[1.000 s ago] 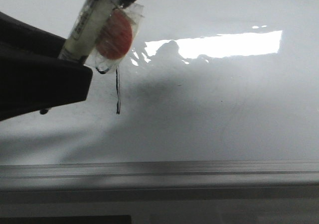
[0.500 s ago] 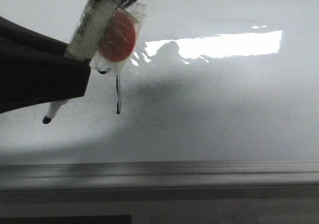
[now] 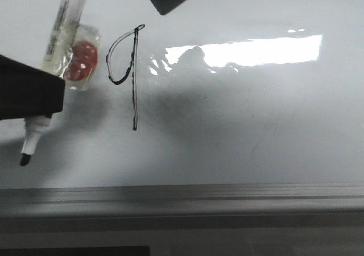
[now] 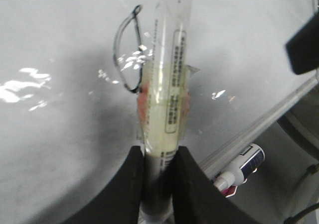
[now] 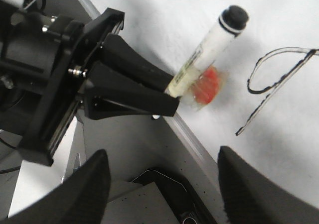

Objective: Write number 9 on whiteboard

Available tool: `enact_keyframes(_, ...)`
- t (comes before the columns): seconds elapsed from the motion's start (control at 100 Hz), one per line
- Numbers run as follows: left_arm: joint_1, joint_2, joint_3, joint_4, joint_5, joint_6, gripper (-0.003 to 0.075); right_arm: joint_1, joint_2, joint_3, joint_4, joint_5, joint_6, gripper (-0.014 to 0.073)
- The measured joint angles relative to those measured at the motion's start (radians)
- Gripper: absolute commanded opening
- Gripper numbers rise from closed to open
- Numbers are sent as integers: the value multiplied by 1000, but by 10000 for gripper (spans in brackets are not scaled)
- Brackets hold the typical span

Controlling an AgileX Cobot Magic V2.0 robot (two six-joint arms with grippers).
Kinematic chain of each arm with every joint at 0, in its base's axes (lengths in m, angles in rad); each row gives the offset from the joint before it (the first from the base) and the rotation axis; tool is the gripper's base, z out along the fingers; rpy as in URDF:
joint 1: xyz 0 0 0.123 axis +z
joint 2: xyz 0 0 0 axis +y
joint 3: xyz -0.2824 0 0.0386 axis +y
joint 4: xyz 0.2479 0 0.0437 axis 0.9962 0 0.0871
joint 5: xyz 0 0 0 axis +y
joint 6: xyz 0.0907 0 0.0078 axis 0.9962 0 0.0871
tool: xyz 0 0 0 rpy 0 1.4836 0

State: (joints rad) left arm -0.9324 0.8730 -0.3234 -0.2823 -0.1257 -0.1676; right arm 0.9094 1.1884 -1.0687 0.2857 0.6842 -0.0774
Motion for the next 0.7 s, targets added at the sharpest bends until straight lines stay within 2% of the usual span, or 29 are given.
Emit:
enact_keyframes(0.1, 58, 0, 0, -87, 29, 0, -21, 0, 0, 0, 0, 0, 2, 398)
enact_keyframes(0.25, 119, 0, 0, -116, 47, 0, -21, 0, 0, 0, 2, 0, 2, 398)
enact_keyframes(0.7, 124, 59, 0, -114, 25, 4, -20, 0, 0, 0, 9, 0, 2, 398)
